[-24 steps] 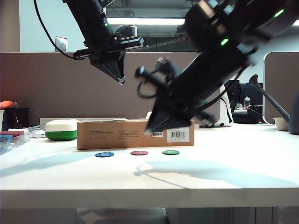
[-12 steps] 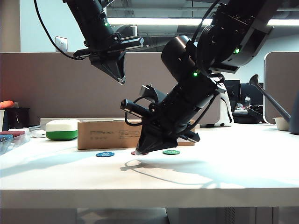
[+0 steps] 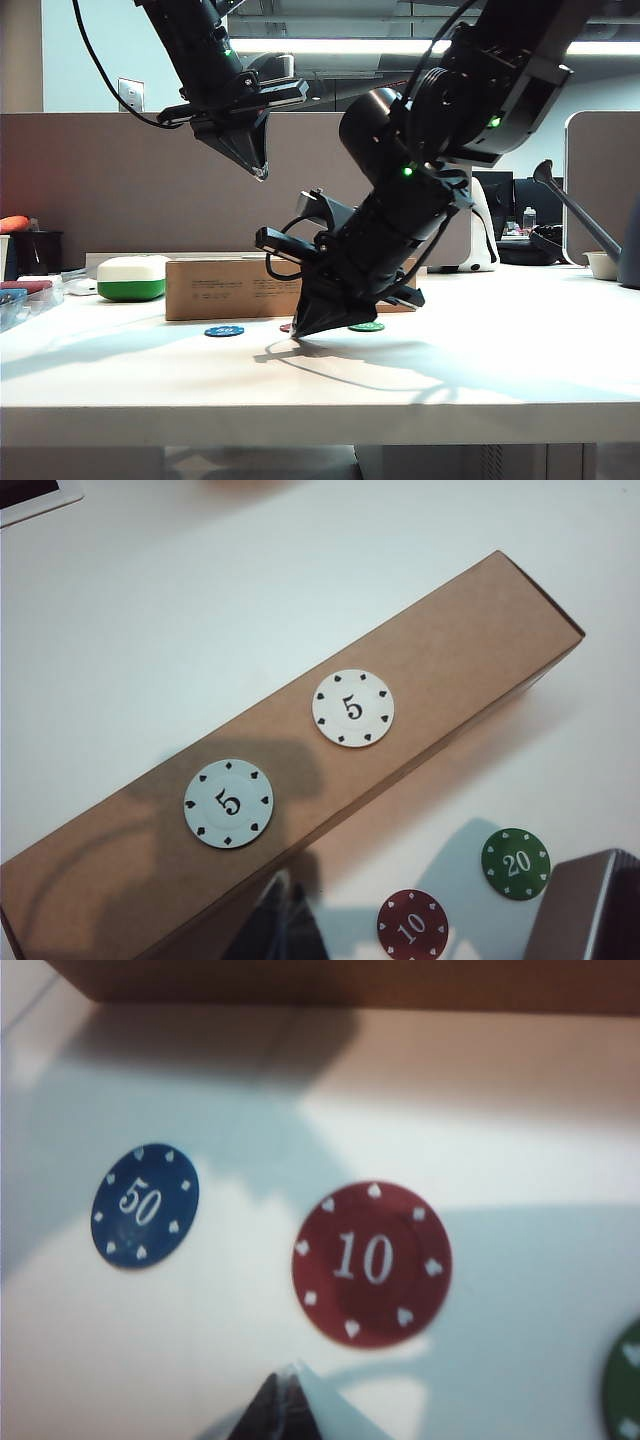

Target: Push the chip, whose value equals the sum of all the chip values on the rectangular box, forward next to the box.

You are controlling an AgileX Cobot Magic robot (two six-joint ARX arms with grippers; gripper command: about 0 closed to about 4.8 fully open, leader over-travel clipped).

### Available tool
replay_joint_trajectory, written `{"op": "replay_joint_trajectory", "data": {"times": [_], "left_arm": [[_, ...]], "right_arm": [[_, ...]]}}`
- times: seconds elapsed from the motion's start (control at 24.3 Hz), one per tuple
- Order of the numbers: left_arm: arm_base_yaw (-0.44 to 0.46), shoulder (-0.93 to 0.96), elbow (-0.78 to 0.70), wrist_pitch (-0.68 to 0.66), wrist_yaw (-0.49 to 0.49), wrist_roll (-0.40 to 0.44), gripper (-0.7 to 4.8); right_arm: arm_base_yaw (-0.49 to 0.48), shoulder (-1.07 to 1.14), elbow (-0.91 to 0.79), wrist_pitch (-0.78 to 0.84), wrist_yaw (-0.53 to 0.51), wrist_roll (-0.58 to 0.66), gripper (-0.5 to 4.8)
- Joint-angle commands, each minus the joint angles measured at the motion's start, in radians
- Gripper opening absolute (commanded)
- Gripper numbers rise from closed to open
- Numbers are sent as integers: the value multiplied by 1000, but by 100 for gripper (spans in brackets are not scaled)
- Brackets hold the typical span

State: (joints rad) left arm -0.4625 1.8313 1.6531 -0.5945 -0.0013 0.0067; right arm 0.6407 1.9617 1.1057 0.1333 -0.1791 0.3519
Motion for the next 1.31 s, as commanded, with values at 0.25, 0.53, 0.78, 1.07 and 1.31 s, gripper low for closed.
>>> {"op": "replay_joint_trajectory", "data": {"times": [0.25, 0.53, 0.78, 1.07, 1.31], "left_arm": [[-2, -5, 3, 8, 2, 1, -5], [-2, -5, 3, 9, 2, 1, -5], [-2, -5, 3, 9, 2, 1, -5], [-2, -5, 3, 9, 2, 1, -5], [-2, -5, 3, 9, 2, 1, -5]], "right_arm": [[3, 41, 44, -38, 72, -5, -5], [3, 68, 86, -77, 103, -13, -5], [3, 118, 129, -86, 104, -13, -5], [2, 132, 152, -149, 134, -12, -5], [2, 122, 153, -198, 112, -12, -5]]}}
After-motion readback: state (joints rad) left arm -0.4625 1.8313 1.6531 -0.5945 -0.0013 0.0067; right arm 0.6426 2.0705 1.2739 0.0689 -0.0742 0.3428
